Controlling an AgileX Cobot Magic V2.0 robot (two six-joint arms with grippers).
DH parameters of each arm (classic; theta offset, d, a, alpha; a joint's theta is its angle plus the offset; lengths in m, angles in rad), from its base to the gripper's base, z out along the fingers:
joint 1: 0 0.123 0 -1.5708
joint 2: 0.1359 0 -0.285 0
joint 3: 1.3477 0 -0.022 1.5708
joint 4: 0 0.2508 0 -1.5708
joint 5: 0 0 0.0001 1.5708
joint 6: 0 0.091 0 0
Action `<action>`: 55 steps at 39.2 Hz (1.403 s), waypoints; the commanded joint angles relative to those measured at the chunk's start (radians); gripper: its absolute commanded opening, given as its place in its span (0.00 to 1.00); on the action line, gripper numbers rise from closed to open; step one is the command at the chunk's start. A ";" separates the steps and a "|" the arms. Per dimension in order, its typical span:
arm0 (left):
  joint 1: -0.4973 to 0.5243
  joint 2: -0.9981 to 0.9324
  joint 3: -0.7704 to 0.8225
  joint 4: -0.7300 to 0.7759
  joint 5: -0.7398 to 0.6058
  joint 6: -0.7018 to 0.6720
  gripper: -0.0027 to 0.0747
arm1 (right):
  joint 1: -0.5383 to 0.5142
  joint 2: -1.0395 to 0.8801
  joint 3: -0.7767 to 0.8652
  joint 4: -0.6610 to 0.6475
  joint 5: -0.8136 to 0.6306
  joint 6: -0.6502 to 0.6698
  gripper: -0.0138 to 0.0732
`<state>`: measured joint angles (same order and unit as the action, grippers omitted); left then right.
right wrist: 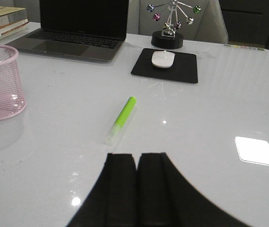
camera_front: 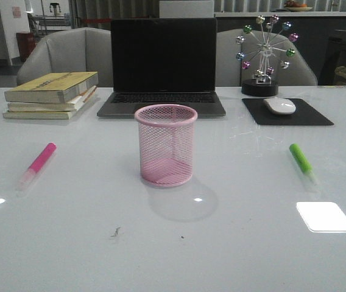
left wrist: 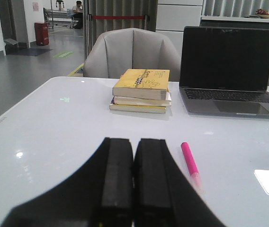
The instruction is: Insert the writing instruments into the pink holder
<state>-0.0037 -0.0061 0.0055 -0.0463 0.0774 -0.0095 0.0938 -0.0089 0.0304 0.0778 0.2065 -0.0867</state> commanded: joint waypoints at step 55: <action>-0.005 -0.009 -0.112 -0.002 -0.373 -0.012 0.17 | 0.003 -0.014 -0.124 0.008 -0.302 -0.002 0.23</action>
<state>-0.0037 -0.0061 -0.0371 -0.0463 -0.2180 -0.0095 0.0938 -0.0089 -0.0062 0.0800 -0.0570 -0.0867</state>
